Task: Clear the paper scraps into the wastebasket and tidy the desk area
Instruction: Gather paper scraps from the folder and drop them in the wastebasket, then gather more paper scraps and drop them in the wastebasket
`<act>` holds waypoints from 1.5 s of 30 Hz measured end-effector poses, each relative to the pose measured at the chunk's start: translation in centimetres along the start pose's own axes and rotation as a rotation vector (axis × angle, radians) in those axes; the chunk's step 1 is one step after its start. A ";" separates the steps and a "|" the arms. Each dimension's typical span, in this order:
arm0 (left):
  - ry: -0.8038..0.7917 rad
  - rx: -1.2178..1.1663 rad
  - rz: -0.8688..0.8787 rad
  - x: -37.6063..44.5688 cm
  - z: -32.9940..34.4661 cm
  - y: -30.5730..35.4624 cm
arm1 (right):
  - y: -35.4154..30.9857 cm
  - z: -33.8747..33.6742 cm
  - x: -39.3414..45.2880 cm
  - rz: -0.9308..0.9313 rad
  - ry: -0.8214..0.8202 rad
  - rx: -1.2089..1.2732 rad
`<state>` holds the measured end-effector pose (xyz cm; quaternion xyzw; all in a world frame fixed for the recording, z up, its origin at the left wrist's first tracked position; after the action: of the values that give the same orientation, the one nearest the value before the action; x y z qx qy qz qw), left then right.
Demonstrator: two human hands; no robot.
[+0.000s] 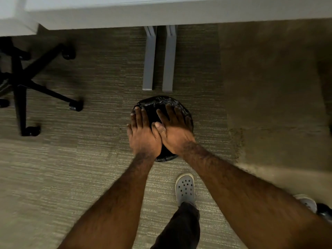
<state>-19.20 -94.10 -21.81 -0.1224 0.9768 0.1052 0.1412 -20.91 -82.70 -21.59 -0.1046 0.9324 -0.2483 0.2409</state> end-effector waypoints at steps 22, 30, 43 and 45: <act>-0.076 -0.372 0.408 -8.0 -6.2 9.5 | 2.9 -9.5 -12.1 0.195 0.189 0.164; -0.135 -0.392 0.635 -14.6 -11.5 20.9 | 7.4 -19.1 -23.6 0.378 0.352 0.197; -0.361 -0.133 1.079 -26.9 -15.6 42.3 | 18.8 -30.8 -43.8 0.739 0.729 0.265; -0.364 -0.080 1.150 -28.9 -15.1 45.8 | 21.2 -31.9 -46.8 0.801 0.771 0.289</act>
<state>-8.45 -48.27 8.92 0.4402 0.8418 0.2203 0.2216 1.85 -36.71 10.39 0.3887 0.8764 -0.2826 -0.0293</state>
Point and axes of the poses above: each hand's wrist, its own x-axis towards the middle knuckle, its own z-axis out of the palm, y = z × x, the point moved 2 cm from there along x, towards the middle knuckle, and after that the axes turned 6 degrees about -y, right-handed, at the moved point
